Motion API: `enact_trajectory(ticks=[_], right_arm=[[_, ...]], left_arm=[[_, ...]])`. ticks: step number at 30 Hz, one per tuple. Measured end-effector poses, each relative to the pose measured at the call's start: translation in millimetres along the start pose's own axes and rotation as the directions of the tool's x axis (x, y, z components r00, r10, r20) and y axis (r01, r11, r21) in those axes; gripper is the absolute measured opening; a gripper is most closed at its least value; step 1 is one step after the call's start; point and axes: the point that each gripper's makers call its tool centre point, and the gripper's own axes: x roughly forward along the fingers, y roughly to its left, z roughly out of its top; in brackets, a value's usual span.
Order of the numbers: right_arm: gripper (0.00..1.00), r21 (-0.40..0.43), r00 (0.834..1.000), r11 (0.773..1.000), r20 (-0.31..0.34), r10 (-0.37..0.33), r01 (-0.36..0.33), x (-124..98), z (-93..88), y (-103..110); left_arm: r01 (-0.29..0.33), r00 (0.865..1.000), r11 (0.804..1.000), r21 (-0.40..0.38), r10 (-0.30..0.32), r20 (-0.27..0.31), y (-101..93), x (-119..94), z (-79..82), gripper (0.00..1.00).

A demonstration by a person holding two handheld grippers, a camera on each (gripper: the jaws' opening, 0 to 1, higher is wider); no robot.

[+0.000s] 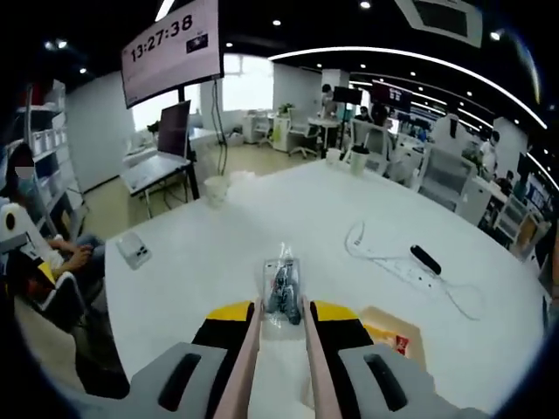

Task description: Place the target food into the container with the food tongs after gripping and lifting it, then release it inside without dropping or visibly crushing the food.

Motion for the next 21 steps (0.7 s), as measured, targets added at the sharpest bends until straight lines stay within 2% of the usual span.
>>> enact_trajectory(ticks=[9, 21], right_arm=[[0.24, 0.015, 1.000, 1.000, 0.009, -0.019, 0.019, -7, -0.8, -8], [0.24, 0.069, 0.995, 0.994, 0.046, -0.086, 0.083, -23, 3.6, -37]], left_arm=[[0.010, 1.000, 1.000, 0.007, -0.010, -0.008, -0.7, 0, -1.1, 0.62], [0.016, 1.000, 1.000, 0.010, -0.016, -0.014, -2.5, 1, -1.7, 0.62]])
